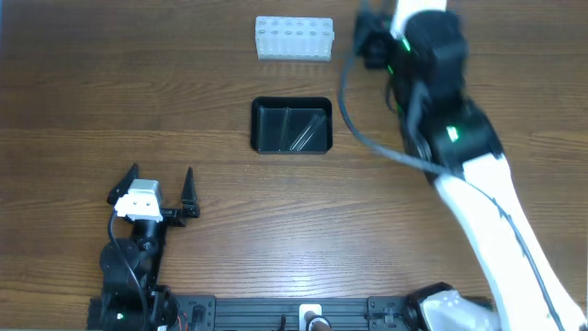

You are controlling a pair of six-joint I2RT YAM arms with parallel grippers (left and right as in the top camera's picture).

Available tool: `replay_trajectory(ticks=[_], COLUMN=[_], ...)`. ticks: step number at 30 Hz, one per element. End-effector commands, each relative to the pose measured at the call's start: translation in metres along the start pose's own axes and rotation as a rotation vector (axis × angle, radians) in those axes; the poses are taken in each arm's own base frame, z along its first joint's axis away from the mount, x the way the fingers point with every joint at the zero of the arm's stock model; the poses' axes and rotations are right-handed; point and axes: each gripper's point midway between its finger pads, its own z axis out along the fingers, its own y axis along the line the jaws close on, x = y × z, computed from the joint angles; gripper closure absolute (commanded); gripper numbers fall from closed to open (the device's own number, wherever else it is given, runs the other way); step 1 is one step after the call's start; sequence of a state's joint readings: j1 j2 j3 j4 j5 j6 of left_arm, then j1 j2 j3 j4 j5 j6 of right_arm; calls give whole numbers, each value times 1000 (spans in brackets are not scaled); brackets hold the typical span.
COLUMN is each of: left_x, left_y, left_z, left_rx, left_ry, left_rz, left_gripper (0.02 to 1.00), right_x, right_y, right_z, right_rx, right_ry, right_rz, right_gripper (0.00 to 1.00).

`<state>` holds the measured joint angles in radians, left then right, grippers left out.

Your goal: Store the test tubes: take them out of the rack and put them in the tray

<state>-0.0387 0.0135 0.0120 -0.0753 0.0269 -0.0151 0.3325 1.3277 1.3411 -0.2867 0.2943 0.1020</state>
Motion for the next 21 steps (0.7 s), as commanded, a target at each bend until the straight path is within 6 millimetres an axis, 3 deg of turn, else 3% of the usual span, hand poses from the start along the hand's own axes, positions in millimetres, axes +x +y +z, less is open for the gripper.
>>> replay_trajectory(ticks=[1,6,10,15,21], left_x=[2,2,2,2,2], left_y=[-1,0,0,0,0], left_z=[0,0,0,0,0], left_rx=[5,5,5,5,5], left_ry=[0,0,0,0,0], left_rz=[7,7,7,7,7], left_gripper=[18,18,18,18,18], right_x=[40,85,127,169,201], right_y=[-42,-79,-95,-108,-106], right_z=[-30,-66,-88,-105,-115], right_rx=[91,154,184,205,165], right_ry=[-55,-111,-123,-166,-223], right_rz=[-79,-49,-38,-23,-13], right_gripper=[7,9,9,9,7])
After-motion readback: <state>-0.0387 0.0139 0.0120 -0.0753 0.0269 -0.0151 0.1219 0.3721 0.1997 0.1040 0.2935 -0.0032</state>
